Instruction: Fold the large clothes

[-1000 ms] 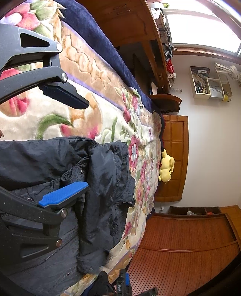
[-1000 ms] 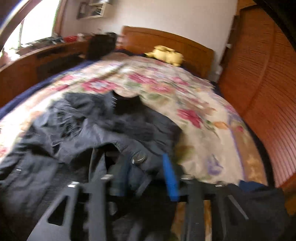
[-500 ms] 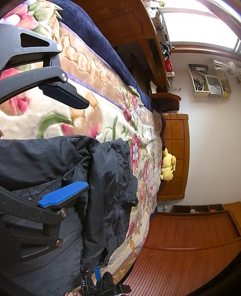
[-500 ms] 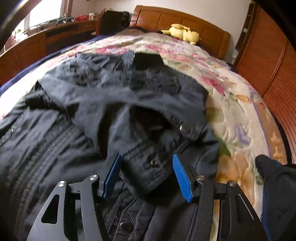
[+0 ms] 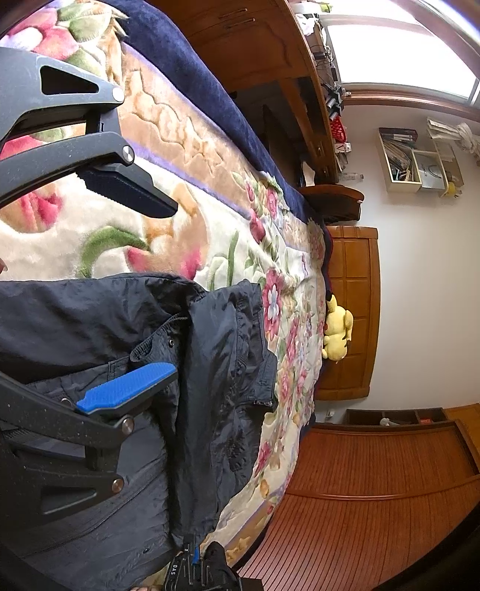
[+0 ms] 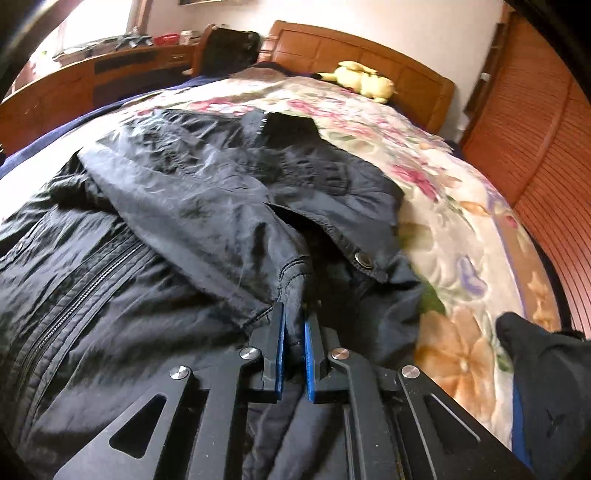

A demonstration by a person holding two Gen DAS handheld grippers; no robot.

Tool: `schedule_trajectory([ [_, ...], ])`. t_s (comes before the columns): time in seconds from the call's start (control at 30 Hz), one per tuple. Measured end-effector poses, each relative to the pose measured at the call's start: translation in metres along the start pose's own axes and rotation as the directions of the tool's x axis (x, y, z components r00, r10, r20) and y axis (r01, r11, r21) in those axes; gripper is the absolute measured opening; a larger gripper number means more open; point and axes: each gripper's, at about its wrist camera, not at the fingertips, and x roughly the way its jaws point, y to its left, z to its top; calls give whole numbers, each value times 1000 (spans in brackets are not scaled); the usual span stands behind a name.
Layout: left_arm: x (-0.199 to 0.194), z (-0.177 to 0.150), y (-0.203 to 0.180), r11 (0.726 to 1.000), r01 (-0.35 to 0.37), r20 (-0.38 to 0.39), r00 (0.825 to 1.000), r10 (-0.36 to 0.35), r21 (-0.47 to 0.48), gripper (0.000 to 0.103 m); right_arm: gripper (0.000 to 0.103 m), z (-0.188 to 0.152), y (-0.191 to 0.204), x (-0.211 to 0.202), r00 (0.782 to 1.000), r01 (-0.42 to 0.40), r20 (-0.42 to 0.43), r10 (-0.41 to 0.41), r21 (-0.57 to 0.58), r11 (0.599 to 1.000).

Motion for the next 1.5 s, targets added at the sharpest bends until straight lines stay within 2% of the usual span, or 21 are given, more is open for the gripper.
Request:
schedule_trajectory([
  [0.1, -1, 0, 1, 1000, -3, 2, 1000, 3, 2, 81, 9, -5, -1, -9, 999, -33, 11, 33, 31, 999],
  [0.17, -3, 0, 3, 1000, -4, 4, 1000, 4, 5, 81, 19, -10, -3, -19, 999, -49, 26, 47, 59, 997],
  [0.27, -6, -1, 6, 1000, -8, 7, 1000, 8, 16, 81, 22, -23, -6, -30, 1000, -14, 15, 13, 63, 998],
  [0.43, -14, -5, 10, 1000, -15, 6, 1000, 15, 27, 81, 28, -47, -10, -59, 999, -24, 23, 22, 99, 995],
  [0.5, -19, -9, 12, 999, -15, -1, 1000, 15, 32, 81, 36, -58, -13, -70, 999, -30, 25, 27, 113, 993],
  [0.57, -28, -16, 14, 999, -1, -24, 1000, 2, 41, 81, 56, -70, -13, -80, 1000, -20, 22, 18, 117, 993],
  [0.63, -37, -23, 18, 999, 19, -40, 999, -18, 29, 81, 66, -81, -13, -91, 1000, 21, 7, -22, 109, 994],
  [0.83, -63, -44, 25, 999, 33, -101, 994, -31, 13, 81, 67, -105, -16, -118, 1000, 5, 6, -6, 113, 994],
  [0.97, -83, -59, 21, 999, 9, -131, 991, -2, 53, 81, 67, -119, -16, -134, 999, -18, 30, 14, 124, 992],
  [1.2, -113, -79, 11, 997, 14, -163, 987, -2, 71, 81, 67, -145, -11, -149, 998, -23, 56, 16, 114, 993],
  [1.33, -117, -89, 6, 997, 24, -190, 982, -10, 73, 81, 67, -155, -17, -159, 997, -52, 66, 43, 146, 988],
  [1.5, -107, -103, 9, 998, 7, -255, 967, 10, 66, 81, 67, -165, -19, -169, 996, -66, 69, 55, 169, 983],
])
